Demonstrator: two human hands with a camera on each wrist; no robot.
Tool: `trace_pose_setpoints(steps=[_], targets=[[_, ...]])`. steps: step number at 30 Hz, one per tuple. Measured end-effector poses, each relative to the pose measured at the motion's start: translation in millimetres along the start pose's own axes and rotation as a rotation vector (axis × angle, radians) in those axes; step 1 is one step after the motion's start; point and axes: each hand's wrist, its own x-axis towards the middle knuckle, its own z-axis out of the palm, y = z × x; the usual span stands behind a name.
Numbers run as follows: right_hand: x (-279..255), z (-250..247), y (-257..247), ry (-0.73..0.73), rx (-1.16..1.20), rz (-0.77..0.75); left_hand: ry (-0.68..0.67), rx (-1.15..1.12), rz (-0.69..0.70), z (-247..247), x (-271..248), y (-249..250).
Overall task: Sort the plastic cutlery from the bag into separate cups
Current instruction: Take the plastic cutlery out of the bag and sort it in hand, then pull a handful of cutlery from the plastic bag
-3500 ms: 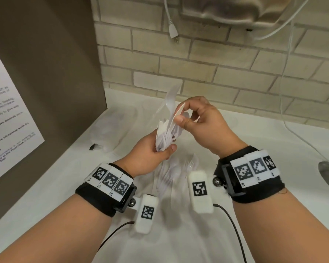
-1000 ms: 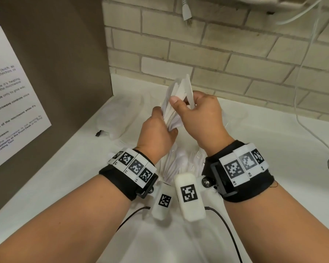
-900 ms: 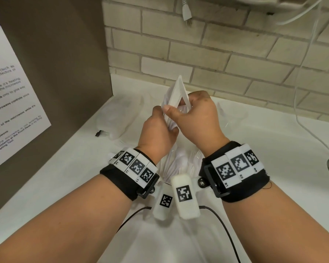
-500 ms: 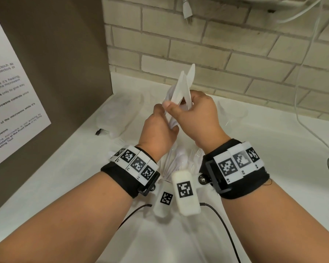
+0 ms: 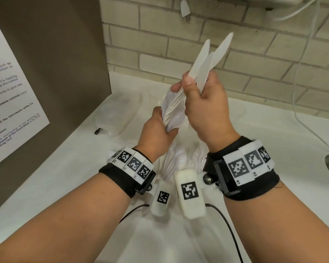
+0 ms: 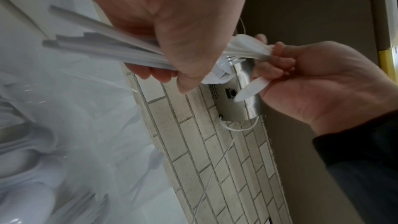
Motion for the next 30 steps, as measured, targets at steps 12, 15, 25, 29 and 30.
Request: trace_pose_setpoints(steps=[12, 15, 25, 29, 30], targets=[[71.5, -35.1, -16.0, 0.163, 0.507, 0.019, -0.244, -0.468, -0.202, -20.1, -3.5, -13.5], [101.3, -11.3, 20.3, 0.094, 0.484, 0.032, -0.259, -0.712, -0.291, -29.8, 2.0, -20.1], [163.1, 83.8, 107.9, 0.033, 0.231, 0.031, -0.087, -0.787, -0.466, -56.0, 33.1, -46.1], [169.7, 95.3, 140.4, 0.073, 0.134, 0.18, -0.118, -0.88, -0.481, -59.4, 40.6, -56.1], [169.2, 96.1, 147.6, 0.053, 0.133, 0.242, -0.13, -0.909, -0.485, -59.1, 41.3, -57.7]])
